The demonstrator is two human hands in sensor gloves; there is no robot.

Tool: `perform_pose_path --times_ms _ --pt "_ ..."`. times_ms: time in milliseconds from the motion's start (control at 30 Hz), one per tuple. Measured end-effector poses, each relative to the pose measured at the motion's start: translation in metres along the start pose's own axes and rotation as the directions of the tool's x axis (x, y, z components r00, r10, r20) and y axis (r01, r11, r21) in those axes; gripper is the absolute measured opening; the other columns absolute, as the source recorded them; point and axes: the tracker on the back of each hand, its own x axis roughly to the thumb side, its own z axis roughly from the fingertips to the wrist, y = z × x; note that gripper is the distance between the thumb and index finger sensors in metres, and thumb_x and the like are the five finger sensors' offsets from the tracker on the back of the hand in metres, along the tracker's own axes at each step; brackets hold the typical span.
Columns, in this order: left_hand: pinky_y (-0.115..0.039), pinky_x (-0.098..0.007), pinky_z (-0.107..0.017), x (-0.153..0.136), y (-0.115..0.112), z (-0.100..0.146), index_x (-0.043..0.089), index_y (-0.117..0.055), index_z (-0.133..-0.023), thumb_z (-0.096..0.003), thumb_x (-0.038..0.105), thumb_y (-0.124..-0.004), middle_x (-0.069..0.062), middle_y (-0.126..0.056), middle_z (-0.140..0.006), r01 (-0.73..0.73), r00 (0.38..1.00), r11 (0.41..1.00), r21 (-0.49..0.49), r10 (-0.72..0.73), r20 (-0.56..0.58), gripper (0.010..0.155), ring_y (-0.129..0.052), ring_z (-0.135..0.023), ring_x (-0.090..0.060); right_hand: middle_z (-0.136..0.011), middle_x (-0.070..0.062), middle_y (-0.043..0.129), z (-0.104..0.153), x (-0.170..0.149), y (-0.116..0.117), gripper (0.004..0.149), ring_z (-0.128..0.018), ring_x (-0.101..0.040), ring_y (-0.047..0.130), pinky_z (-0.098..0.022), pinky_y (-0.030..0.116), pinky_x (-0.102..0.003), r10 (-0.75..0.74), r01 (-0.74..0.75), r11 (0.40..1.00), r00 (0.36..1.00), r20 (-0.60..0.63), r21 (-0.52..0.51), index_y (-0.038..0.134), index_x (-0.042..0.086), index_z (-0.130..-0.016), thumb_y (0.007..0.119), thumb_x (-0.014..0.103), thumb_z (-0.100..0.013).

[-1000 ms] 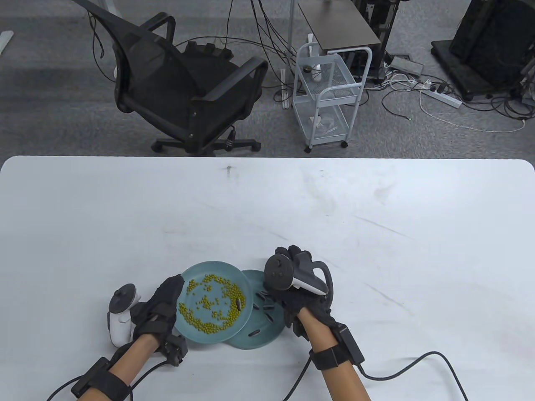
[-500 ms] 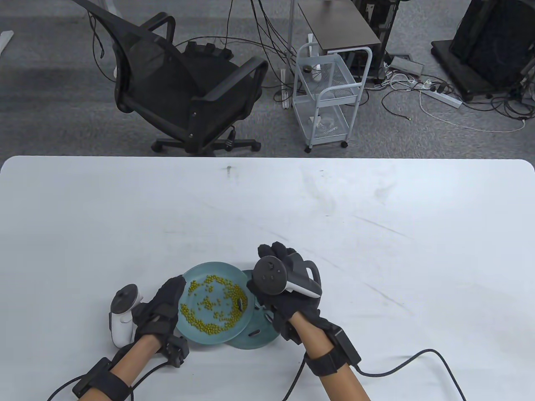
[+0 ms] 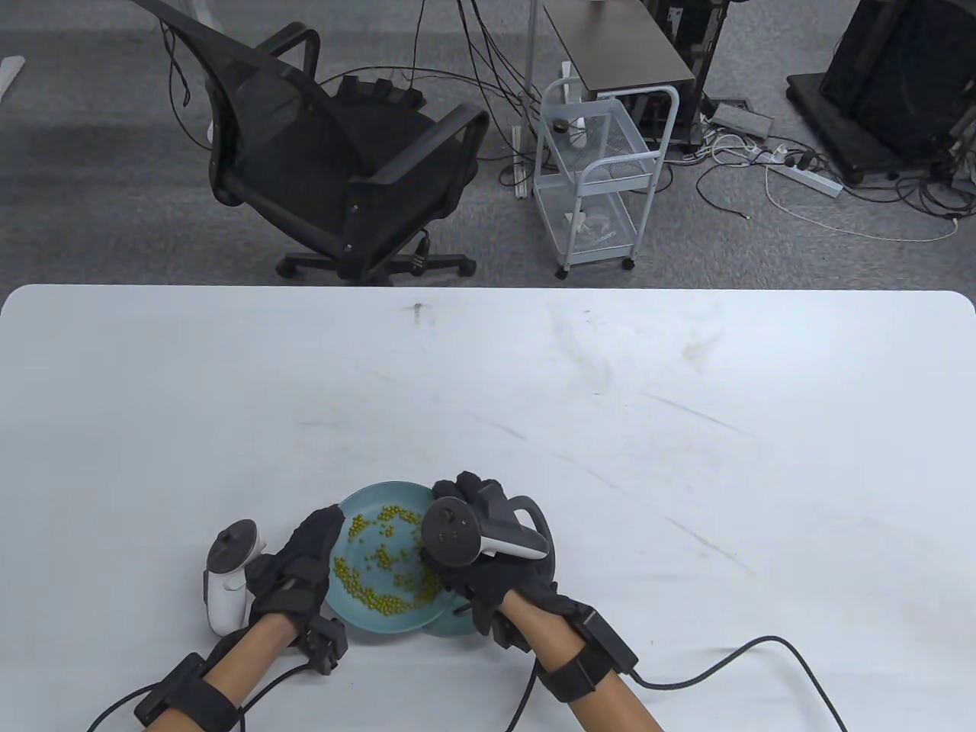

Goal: Pick sunflower seeds with hand pinch into plate

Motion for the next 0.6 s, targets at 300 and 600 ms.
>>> perform_pose_path --times_ms 300,600 --pt "-0.086 -0.037 -0.038 -0.001 -0.005 0.000 0.025 -0.050 -0.103 -0.0620 0.055 -0.055 -0.005 -0.087 -0.079 0.013 1.000 1.000 -0.013 -0.014 -0.016 0.051 -0.103 -0.044 -0.021 -0.113 -0.040 0.040 -0.002 -0.001 0.007 0.040 -0.097 -0.071 0.028 -0.063 0.026 -0.081 0.038 -0.037 0.999 0.999 -0.011 0.035 0.085 -0.010 -0.085 0.086 0.021 -0.059" --pt "-0.086 -0.037 -0.039 -0.002 -0.005 0.000 0.025 -0.050 -0.103 -0.0616 0.055 -0.055 -0.005 -0.087 -0.080 0.006 1.000 1.000 -0.008 -0.006 -0.021 0.051 -0.103 -0.045 -0.022 -0.113 -0.038 0.043 -0.003 0.015 0.012 0.036 -0.098 -0.071 0.030 -0.064 0.027 -0.081 0.197 -0.197 0.980 0.980 0.004 0.033 0.087 -0.007 -0.082 0.089 0.018 -0.057"
